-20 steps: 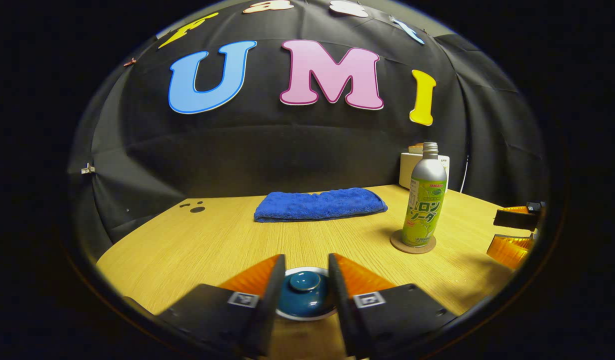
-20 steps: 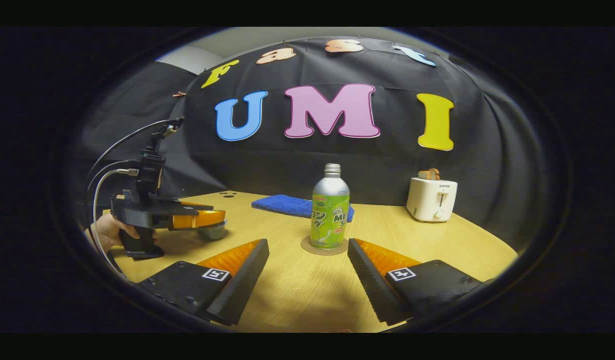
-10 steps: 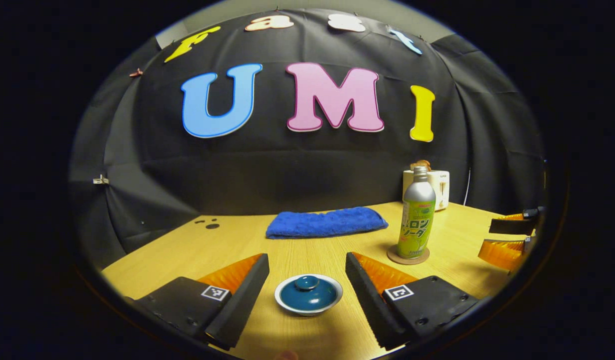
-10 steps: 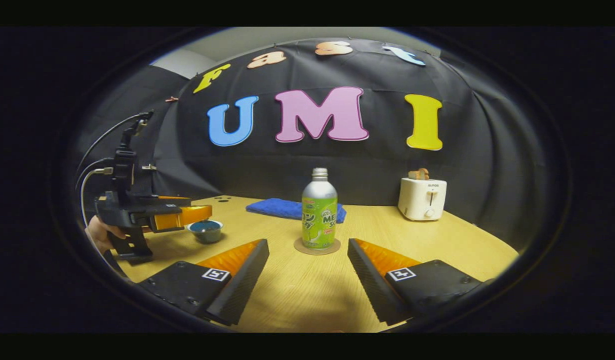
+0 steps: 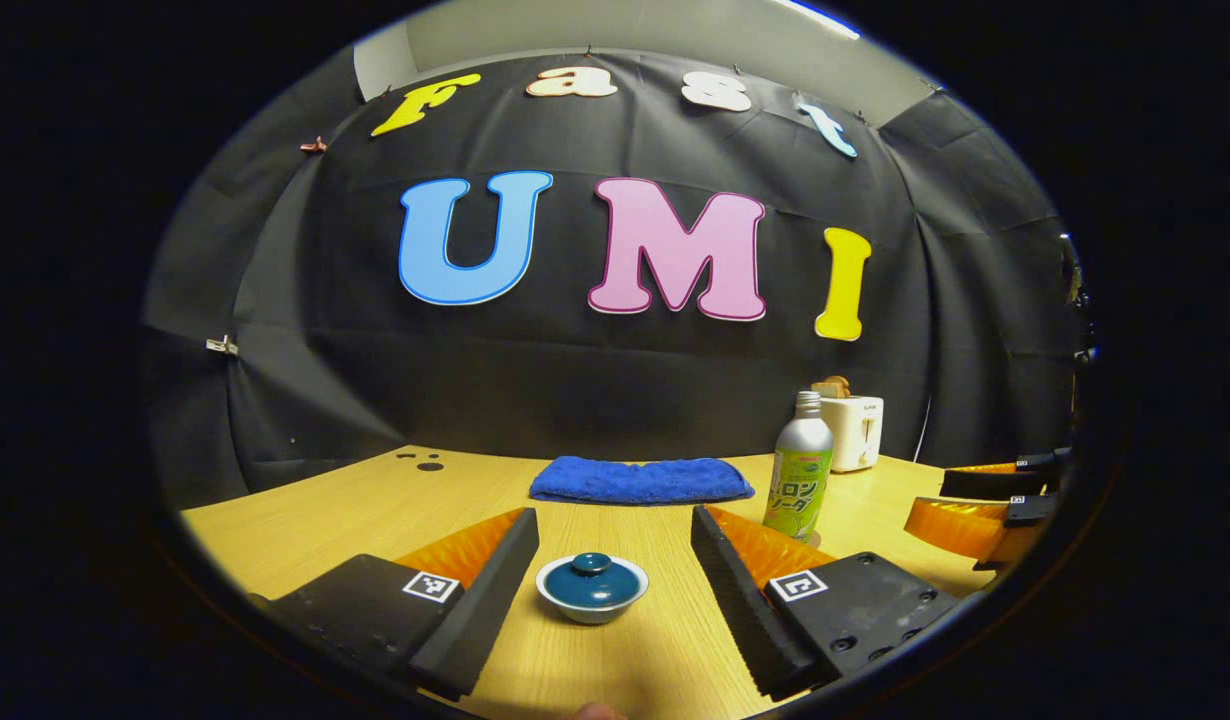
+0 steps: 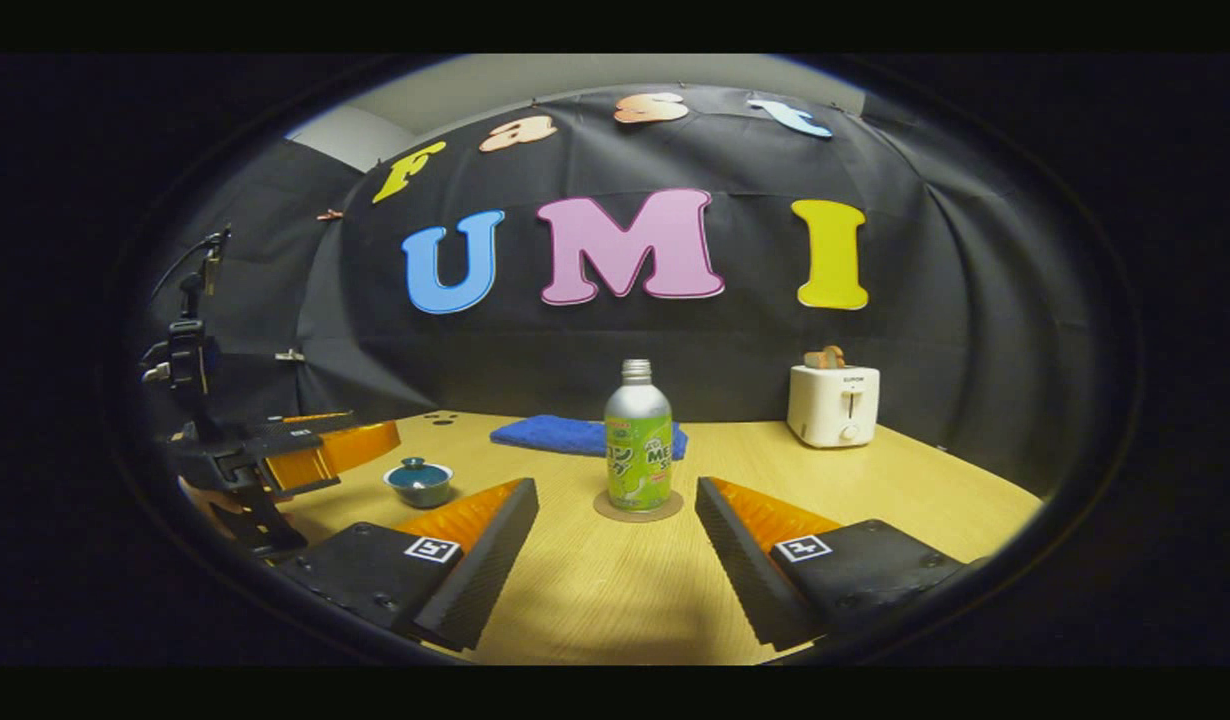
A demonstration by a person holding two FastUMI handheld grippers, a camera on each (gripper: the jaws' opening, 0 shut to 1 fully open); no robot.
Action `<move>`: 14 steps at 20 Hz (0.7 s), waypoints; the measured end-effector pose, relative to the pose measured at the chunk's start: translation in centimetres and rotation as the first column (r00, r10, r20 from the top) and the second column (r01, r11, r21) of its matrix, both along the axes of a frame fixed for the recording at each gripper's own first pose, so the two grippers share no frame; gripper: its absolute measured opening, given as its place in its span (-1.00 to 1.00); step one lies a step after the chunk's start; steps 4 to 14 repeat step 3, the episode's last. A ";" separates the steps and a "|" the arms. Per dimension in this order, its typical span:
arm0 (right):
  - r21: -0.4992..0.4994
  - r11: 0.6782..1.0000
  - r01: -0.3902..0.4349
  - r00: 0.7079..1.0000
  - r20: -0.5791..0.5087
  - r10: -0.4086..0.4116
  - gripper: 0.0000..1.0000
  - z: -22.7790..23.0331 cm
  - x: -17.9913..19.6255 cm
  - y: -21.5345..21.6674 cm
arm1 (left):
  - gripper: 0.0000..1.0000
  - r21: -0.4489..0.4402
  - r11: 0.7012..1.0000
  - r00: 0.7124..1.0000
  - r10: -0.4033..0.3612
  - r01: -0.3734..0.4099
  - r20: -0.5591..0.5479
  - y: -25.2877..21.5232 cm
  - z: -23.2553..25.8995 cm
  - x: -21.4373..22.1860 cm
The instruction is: Open the teacup lid with one hand, grasp the water bottle and pour water into the teacup with the other hand; after pouring, place the water bottle on the coaster and then close the teacup lid.
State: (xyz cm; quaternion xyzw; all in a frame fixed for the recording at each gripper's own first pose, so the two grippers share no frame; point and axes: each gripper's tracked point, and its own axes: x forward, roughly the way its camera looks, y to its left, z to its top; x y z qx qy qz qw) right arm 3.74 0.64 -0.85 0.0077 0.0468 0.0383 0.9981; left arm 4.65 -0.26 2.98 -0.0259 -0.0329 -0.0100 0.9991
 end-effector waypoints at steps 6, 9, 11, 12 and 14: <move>-0.010 1.000 0.016 1.000 0.008 -0.016 0.96 -0.2 0.7 0.2 | 0.94 -0.033 0.999 1.000 -0.011 0.011 0.000 -0.2 -0.4 0.0; -0.010 1.000 0.016 1.000 0.008 -0.016 0.96 -0.2 0.7 0.2 | 0.94 -0.033 0.999 1.000 -0.011 0.011 0.000 -0.2 -0.4 0.0; -0.010 1.000 0.016 1.000 0.008 -0.016 0.96 -0.2 0.7 0.2 | 0.94 -0.033 0.999 1.000 -0.011 0.011 0.000 -0.2 -0.4 0.0; -0.010 1.000 0.016 1.000 0.008 -0.016 0.96 -0.2 0.7 0.2 | 0.94 -0.033 0.999 1.000 -0.011 0.011 0.000 -0.2 -0.4 0.0; -0.010 1.000 0.016 1.000 0.008 -0.016 0.96 -0.2 0.7 0.2 | 0.94 -0.033 0.999 1.000 -0.011 0.011 0.000 -0.2 -0.4 0.0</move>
